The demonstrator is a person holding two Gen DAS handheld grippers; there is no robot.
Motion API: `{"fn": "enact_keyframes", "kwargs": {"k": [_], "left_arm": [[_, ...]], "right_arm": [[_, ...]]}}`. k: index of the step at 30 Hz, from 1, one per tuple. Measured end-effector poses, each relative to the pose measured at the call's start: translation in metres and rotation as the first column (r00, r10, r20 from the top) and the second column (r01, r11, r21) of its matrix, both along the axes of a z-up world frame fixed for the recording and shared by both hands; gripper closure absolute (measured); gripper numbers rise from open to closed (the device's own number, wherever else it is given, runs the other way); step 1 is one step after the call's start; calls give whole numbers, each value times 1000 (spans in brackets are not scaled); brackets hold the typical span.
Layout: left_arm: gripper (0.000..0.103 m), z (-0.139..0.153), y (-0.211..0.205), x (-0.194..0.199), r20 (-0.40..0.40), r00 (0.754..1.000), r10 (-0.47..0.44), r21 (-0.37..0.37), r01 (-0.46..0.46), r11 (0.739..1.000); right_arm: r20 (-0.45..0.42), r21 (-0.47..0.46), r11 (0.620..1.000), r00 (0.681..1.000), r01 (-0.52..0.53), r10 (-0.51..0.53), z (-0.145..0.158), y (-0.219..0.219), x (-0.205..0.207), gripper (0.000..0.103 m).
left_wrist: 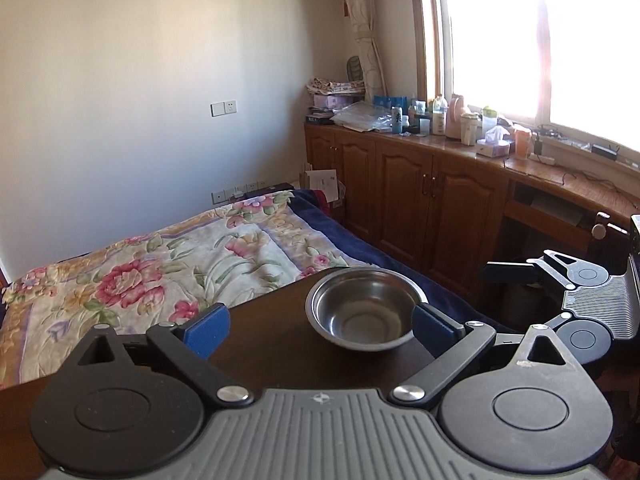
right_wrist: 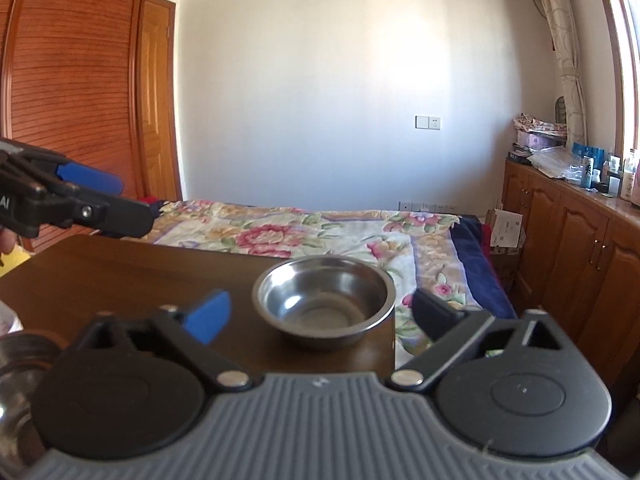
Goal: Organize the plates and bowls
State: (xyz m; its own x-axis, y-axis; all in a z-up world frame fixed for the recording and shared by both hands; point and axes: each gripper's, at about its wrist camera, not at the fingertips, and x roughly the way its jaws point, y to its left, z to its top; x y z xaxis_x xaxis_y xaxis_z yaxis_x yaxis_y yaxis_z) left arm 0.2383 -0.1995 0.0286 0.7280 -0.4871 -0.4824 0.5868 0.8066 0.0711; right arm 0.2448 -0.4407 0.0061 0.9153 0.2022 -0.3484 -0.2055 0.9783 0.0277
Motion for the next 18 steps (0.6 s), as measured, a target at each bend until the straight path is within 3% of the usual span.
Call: {"fn": "enact_keyframes", "kwargs": {"k": [9,17,18], "left_arm": [[4,-16,-20,42,-56,998,-31,41,33,999],[24,-34,-32,75,-129,991,-36,68,45,997],[26,-36,-33,78,-140,990,-35,68,45,997]], "right_arm": [[-36,47,998,999,31,-29,-10,-14,30,0],[-96,93,995,995,45,-36,-19,-22,47,1],[-100,93,995,994,47,-37,-20,-22,48,6]]}}
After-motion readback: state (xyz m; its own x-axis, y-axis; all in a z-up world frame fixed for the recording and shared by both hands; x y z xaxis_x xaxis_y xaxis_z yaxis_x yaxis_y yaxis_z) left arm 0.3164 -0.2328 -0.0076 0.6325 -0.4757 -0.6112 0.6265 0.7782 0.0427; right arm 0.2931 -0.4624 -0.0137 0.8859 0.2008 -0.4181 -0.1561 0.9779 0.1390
